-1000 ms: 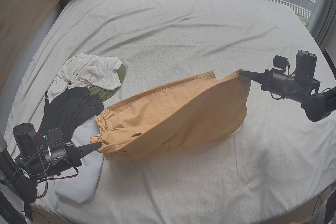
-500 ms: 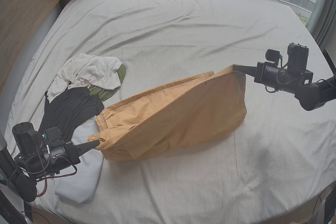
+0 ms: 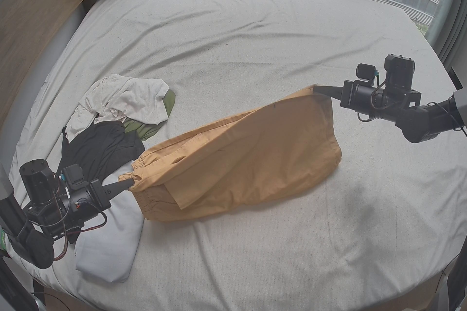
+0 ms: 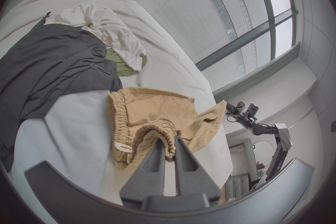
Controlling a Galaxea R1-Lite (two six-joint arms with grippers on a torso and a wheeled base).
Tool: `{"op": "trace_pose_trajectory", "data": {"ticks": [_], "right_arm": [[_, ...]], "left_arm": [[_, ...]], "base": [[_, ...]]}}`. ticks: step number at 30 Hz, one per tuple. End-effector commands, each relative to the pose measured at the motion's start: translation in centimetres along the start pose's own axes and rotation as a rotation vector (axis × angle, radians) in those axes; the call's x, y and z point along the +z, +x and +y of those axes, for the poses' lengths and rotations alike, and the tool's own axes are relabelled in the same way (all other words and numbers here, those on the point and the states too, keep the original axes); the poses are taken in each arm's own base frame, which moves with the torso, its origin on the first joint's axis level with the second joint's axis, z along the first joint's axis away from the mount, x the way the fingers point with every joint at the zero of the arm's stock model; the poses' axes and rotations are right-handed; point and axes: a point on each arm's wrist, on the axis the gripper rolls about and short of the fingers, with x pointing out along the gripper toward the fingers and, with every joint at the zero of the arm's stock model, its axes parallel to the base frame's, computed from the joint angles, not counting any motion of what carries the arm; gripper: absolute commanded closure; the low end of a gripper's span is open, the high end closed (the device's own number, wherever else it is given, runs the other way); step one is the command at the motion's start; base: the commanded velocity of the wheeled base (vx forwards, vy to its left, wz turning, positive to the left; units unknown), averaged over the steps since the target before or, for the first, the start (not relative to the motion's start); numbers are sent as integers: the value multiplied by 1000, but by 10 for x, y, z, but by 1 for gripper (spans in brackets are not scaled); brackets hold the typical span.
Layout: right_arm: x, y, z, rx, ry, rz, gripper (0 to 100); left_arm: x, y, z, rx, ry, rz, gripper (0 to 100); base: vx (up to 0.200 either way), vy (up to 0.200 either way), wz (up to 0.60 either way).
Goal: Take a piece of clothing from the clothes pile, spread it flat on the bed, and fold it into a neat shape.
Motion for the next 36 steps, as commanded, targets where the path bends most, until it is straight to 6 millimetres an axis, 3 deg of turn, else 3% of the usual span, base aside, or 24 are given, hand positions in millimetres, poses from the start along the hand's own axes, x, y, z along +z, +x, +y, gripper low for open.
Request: {"op": "trace_pose_trajectory", "data": {"ticks": [1, 13, 36], "right_arm": [[-5, 9, -8, -1, 10, 11, 100], [-3, 23, -19, -29, 3, -6, 100], [-7, 31, -28, -31, 3, -4, 100]], "left_arm": [[-1, 8, 9, 21, -16, 8, 100], [-2, 21, 22, 41, -3, -46, 100], [3, 24, 27, 49, 0, -68, 100]], "base": [[0, 0, 0], [0, 0, 0], [0, 0, 0]]}}
